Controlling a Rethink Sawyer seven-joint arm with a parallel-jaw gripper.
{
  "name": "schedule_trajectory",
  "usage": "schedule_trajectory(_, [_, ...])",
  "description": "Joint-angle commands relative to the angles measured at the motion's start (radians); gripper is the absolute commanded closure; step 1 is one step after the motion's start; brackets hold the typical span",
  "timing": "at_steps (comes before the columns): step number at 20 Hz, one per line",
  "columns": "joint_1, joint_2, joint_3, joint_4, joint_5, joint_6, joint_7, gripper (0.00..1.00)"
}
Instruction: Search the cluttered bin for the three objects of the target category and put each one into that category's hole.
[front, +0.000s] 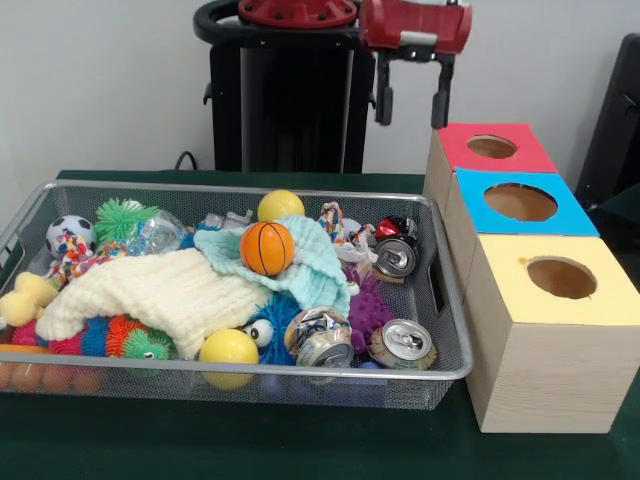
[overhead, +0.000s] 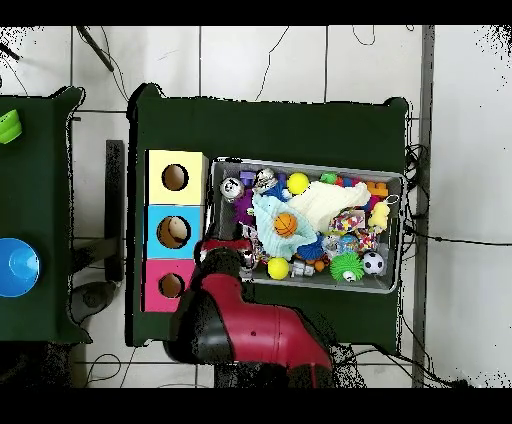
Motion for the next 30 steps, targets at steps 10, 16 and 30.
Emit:
schedule_trajectory(10, [-0.206, 0.328, 0.234, -0.158, -0.244, -0.368, 0.266, 0.00])
schedule_trajectory(16, [-0.251, 0.138, 0.269, -0.043, -0.280, -0.300, 0.268, 0.00])
schedule_trajectory(30, [-0.425, -0.039, 0.423, 0.074, -0.270, -0.166, 0.329, 0.00])
